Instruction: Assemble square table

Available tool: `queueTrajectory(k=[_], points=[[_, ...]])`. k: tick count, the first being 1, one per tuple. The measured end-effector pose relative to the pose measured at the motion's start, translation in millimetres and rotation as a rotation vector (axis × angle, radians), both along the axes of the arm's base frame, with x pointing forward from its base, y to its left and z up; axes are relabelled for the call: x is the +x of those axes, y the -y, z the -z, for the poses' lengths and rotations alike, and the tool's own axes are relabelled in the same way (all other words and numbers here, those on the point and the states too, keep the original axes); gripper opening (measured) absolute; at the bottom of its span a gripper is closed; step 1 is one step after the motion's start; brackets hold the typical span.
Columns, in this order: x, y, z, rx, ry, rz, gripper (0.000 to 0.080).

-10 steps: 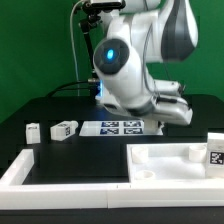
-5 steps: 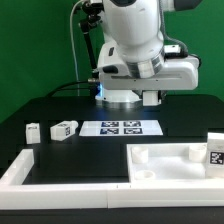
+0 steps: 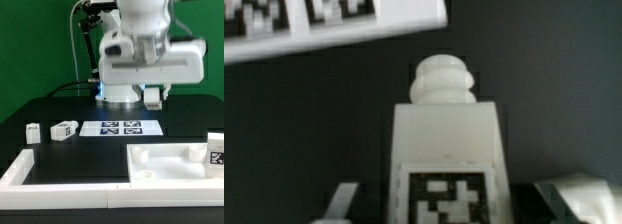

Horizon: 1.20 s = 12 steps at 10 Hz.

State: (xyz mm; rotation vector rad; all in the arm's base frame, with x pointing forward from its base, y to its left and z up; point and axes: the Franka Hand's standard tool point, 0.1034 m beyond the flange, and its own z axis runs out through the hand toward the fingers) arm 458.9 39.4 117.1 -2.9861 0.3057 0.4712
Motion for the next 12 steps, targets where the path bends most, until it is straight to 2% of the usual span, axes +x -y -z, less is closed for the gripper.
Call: queueTrajectory(k=[1,2,3,5,6,7,9,10,11,12], points=[[31.6,8.0,-20.1,-0.002,0.165,-0.032,0.0282],[34.8,13.4,-29.0,-0.001,0.203,-0.041,0.0282],[41.5,14.1,-27.4,-0.023,0.301,-0.032,0.0282],[40.4,14.5,-24.1,-0.059,0.457,-0.031,0.0282],[52.7,17.3,-26.1,-0.082,0.547,-0.029,0.0282],[79.5,21.2,-28.4,-0.119,0.699,-0.026,0.0282],[117.9,26.3,-38.2,-0.164,0.898,-0.010,0.0282],[113.4,26.5,-34.8,-0.184,0.969,-0.016,0.0282],[104.7,25.4,-20.7,-0.183,0.934,-0.022,0.0282],[105.0,24.6,-18.4,-0.177,0.908,-0.025,0.0282]])
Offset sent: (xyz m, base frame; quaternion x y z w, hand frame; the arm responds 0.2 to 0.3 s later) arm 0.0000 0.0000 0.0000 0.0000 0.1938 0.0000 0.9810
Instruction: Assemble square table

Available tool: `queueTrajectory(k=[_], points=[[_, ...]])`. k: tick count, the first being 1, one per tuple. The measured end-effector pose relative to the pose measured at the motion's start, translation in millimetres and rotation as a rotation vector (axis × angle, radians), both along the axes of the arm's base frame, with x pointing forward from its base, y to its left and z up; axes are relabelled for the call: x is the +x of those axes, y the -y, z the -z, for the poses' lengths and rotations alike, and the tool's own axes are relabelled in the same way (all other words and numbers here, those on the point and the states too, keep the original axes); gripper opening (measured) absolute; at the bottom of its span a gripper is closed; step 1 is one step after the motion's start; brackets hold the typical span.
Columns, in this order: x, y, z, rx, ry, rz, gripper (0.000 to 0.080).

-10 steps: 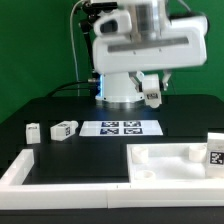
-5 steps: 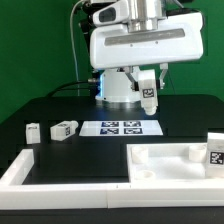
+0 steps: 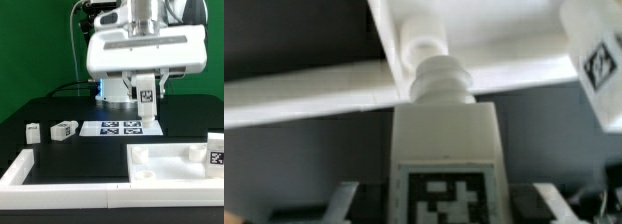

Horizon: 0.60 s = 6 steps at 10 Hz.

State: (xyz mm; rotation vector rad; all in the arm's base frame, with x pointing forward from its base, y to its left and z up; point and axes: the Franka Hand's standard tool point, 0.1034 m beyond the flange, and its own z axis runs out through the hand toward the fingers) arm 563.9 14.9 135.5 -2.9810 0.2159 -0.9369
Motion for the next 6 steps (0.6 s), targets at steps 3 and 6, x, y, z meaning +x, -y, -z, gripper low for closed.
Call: queueTrajectory(k=[3,6], points=[[-2.3,-0.4,23.1,-0.017,-0.025,-0.015,0.0282],[38.8,4.0,24.6,-0.033,0.009,-0.025,0.0282]])
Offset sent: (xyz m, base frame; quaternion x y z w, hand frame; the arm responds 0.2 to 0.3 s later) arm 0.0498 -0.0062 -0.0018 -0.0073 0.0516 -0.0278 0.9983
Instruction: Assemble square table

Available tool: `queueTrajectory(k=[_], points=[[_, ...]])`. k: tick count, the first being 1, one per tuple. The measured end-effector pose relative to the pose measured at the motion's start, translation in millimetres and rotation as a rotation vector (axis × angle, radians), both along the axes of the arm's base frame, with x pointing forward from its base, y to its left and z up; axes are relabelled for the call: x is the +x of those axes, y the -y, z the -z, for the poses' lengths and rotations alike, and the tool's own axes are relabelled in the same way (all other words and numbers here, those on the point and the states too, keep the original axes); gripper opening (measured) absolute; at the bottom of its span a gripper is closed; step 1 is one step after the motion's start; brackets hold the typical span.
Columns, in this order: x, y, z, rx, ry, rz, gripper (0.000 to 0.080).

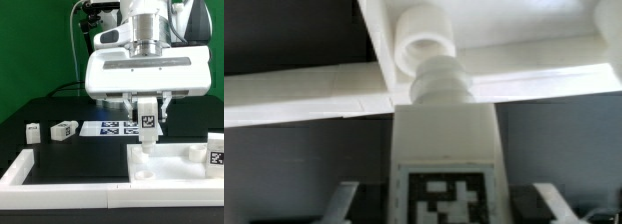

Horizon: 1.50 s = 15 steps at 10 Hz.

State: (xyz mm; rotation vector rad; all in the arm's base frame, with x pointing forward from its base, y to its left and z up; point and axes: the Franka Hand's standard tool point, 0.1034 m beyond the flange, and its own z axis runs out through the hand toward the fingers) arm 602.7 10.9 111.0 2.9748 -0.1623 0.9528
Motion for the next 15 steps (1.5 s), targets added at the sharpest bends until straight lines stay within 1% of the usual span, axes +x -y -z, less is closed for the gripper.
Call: queueTrajectory(k=[2,3,4,5,6,8,11,15], points=[[12.6,1.0,2.3,-0.004,0.008,-0.003,0.0282],[19.1,4.7,6.2,-0.010,0.011,-0.004,0.0283],[24.8,3.9,9.1,-0.010,0.014,-0.005,0.0284],[24.6,4.2,12.0,-0.011,0.011,-0.005,0.0284],[22.9,4.6,17.4,-0.012,0.003,-0.004,0.0284],[18.3,-0.1,30.0,-0.013,-0.017,-0.011,0.0284],[16.9,-2.2,31.1,-0.014,-0.016,-0.015,0.0284],[13.8,-0.8,31.5,-0.015,-0.025,-0.015,0.0284]])
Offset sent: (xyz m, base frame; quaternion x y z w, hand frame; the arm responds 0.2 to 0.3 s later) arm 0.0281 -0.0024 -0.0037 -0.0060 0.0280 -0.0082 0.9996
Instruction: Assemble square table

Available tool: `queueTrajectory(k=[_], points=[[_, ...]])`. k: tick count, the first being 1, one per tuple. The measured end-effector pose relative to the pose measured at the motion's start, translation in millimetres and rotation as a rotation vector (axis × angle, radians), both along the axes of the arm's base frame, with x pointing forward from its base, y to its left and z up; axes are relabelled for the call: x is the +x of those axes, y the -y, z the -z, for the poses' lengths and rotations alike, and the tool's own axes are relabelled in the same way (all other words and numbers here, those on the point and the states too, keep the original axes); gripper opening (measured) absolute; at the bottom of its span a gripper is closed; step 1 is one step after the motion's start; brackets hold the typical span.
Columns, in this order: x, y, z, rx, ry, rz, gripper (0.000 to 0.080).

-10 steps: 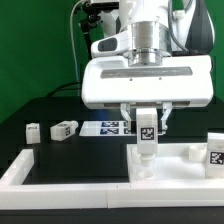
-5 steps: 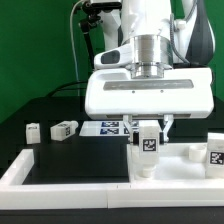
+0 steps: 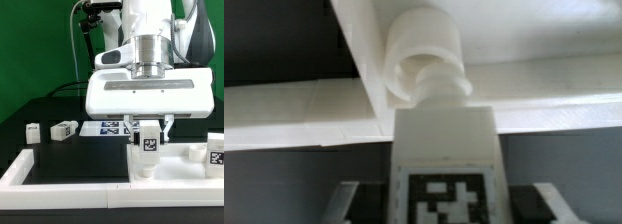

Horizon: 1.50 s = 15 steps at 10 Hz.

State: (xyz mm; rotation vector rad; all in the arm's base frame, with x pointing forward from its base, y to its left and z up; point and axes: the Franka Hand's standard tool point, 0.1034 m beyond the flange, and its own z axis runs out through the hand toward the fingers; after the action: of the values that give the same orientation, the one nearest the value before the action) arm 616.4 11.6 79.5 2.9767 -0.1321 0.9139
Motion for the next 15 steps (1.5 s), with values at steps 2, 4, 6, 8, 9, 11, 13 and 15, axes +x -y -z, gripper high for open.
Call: queueTrajectory(k=[2,4,6,8,9,11,13,15], points=[[-0.4,2.8,0.1,-0.008,0.003,-0.006,0.0284],[-2.7,3.5,5.1,-0.009,-0.007,-0.006,0.0284],[-2.5,4.0,8.9,-0.010,-0.014,-0.005,0.0284],[-3.3,3.6,12.7,-0.007,-0.017,0.005,0.0284],[-3.2,3.7,13.4,-0.009,-0.018,0.010,0.0284],[-3.6,4.2,14.0,-0.011,-0.021,0.007,0.0285],[-3.7,4.1,14.3,-0.011,-0.021,0.007,0.0615],[-3.7,4.1,14.3,-0.011,-0.021,0.007,0.0639]])
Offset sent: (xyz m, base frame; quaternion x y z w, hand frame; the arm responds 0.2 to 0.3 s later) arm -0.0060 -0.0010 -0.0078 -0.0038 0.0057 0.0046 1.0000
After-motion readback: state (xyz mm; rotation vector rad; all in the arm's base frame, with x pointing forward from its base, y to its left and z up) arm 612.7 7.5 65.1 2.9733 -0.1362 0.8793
